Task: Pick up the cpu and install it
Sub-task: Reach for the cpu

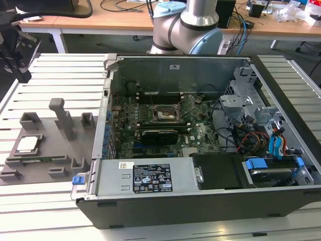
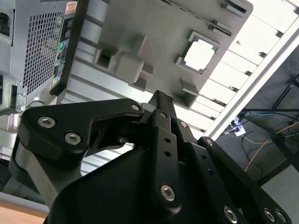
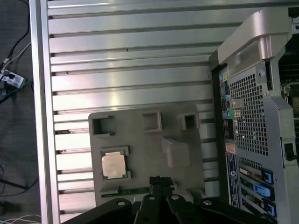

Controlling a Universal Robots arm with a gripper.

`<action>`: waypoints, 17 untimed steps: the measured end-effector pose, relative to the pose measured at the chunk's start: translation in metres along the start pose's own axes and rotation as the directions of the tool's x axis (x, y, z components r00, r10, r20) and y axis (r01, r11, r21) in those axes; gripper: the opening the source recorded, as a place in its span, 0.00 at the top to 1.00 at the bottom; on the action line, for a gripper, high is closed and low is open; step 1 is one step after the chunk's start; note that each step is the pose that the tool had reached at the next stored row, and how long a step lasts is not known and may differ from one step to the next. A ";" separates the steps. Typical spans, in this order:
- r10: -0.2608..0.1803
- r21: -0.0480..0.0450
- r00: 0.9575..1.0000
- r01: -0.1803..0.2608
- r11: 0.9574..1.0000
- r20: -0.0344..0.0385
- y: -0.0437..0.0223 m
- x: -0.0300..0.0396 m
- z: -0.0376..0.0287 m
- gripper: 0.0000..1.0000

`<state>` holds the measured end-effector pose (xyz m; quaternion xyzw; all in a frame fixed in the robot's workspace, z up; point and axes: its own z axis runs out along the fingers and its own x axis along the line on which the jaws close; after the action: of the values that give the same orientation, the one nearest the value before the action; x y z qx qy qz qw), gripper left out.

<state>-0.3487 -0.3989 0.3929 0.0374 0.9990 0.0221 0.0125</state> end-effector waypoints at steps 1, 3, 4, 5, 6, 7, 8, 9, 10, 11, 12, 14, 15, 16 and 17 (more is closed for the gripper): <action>0.000 0.000 1.000 0.000 1.000 0.000 -0.0001 0.0017 0.0000 0.89; 0.000 0.000 1.000 0.000 1.000 0.000 -0.0003 0.0036 -0.0001 0.89; 0.000 0.000 1.000 0.000 1.000 0.000 -0.0004 0.0055 -0.0001 0.89; 0.000 0.000 1.000 0.000 1.000 0.000 -0.0005 0.0072 -0.0002 0.89; 0.000 0.000 1.000 0.000 1.000 0.000 -0.0006 0.0087 -0.0002 0.89; 0.000 0.000 1.000 0.000 1.000 0.000 -0.0007 0.0100 -0.0002 0.89; 0.000 0.000 1.000 0.000 1.000 0.000 -0.0009 0.0121 -0.0002 0.89; 0.000 0.000 1.000 0.000 1.000 0.000 -0.0010 0.0135 -0.0002 0.89; 0.000 0.000 1.000 0.000 1.000 0.000 -0.0011 0.0145 -0.0003 0.89; 0.000 0.000 1.000 0.000 1.000 0.000 -0.0011 0.0153 -0.0003 0.89; 0.000 0.000 1.000 0.000 1.000 0.000 -0.0013 0.0172 -0.0003 0.89; 0.000 0.000 1.000 0.000 1.000 0.000 -0.0015 0.0203 -0.0004 0.89; 0.000 0.000 1.000 0.000 1.000 0.000 -0.0016 0.0213 -0.0004 0.89; 0.000 0.000 1.000 0.000 1.000 0.000 -0.0018 0.0241 -0.0004 0.89; 0.000 0.000 1.000 0.000 1.000 0.000 -0.0019 0.0253 -0.0004 0.89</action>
<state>-0.3741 -0.3989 0.3926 0.0374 0.9990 0.0221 0.0125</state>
